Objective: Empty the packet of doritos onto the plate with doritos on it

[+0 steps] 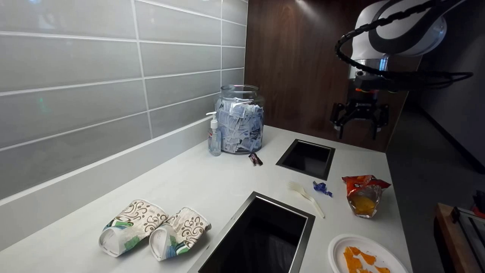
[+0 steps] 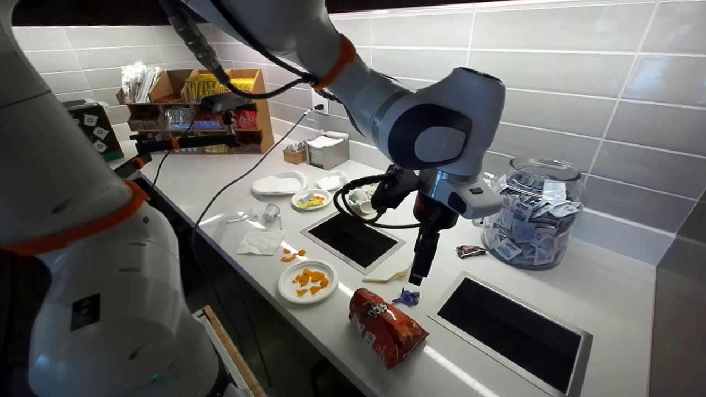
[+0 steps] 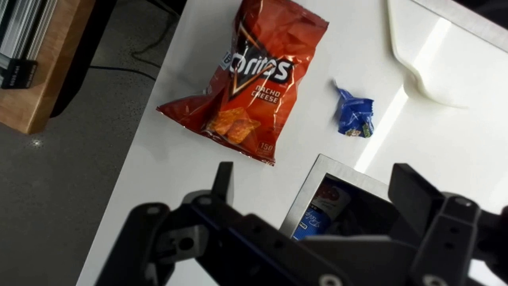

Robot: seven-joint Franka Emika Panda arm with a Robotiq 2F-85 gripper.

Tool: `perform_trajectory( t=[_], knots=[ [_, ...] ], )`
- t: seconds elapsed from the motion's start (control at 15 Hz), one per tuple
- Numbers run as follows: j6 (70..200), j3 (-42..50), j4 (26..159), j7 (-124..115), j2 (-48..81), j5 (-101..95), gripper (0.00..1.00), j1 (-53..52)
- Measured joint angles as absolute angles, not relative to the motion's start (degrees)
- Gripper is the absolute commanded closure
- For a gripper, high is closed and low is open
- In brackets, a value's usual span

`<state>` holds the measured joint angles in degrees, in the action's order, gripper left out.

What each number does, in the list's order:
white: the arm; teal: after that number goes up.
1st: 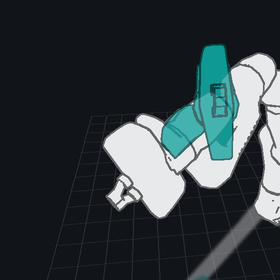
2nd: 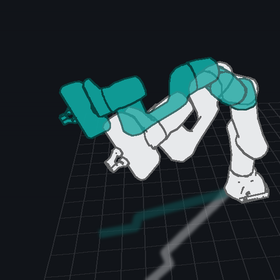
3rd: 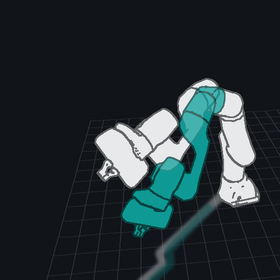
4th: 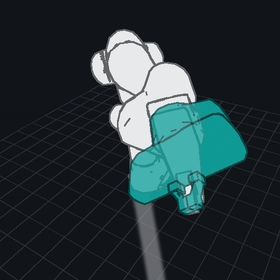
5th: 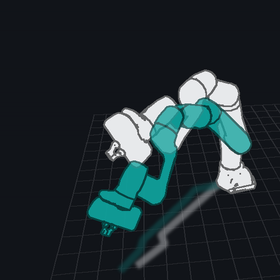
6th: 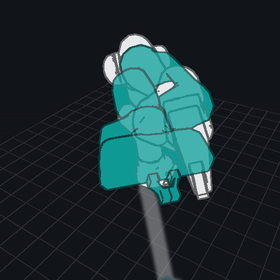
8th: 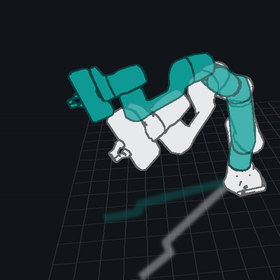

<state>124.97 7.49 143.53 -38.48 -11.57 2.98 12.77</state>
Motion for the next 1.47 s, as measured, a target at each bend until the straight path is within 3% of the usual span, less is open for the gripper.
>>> perform_trajectory(
  t=[0.87,1.47],
  knots=[
    [132.73,7.1,157.0,-36.86,-20.08,0.79,0.0,14.09],
    [135.27,7.04,157.49,-37.65,-18.51,4.99,0.0,14.23]
  ],
)
